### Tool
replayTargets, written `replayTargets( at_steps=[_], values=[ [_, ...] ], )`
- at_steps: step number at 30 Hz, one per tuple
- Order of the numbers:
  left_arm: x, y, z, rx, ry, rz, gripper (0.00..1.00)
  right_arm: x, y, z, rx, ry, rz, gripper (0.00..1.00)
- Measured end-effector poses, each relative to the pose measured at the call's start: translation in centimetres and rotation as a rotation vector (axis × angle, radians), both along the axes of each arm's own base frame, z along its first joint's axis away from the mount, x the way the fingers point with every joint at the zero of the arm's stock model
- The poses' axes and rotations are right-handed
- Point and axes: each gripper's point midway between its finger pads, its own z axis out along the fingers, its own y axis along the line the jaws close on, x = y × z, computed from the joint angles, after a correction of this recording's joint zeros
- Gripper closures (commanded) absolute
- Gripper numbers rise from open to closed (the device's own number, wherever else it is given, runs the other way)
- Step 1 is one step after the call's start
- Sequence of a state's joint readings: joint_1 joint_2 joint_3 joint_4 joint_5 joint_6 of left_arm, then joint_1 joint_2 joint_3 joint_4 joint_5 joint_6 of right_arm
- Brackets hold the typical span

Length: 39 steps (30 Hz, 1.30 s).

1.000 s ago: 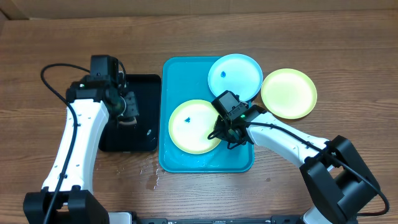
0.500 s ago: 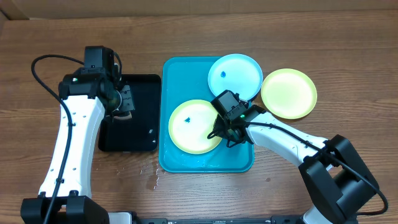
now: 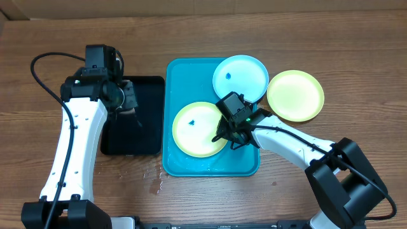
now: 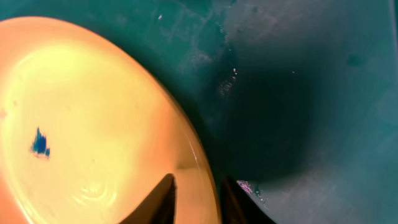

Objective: Clean dirty plates on tray and stack at the side

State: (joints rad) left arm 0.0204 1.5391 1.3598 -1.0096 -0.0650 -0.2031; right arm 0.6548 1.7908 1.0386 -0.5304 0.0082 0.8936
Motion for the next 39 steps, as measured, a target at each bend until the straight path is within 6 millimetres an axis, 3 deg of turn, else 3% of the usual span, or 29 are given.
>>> replayTargets(
  at_steps=[9, 12, 18, 26, 39],
  values=[
    [-0.4, 0.4, -0.1, 0.018, 0.017, 0.016, 0.96, -0.1, 0.0, 0.0, -0.002, 0.001, 0.004, 0.62],
    [-1.2, 0.4, -0.5, 0.016, 0.052, 0.019, 0.96, 0.0, -0.1, 0.0, -0.004, 0.0, 0.004, 0.7],
    [-1.8, 0.4, -1.4, 0.017, 0.082, 0.023, 0.96, 0.1, -0.4, -0.1, -0.024, -0.01, -0.002, 0.96],
    [-1.5, 1.1, -1.3, 0.055, 0.067, 0.037, 0.96, 0.2, -0.4, -0.1, -0.022, -0.012, -0.004, 0.96],
    [-1.0, 0.4, -1.9, 0.019, 0.047, 0.022, 0.96, 0.2, -0.4, -0.1, -0.02, -0.011, -0.003, 0.96]
  ],
)
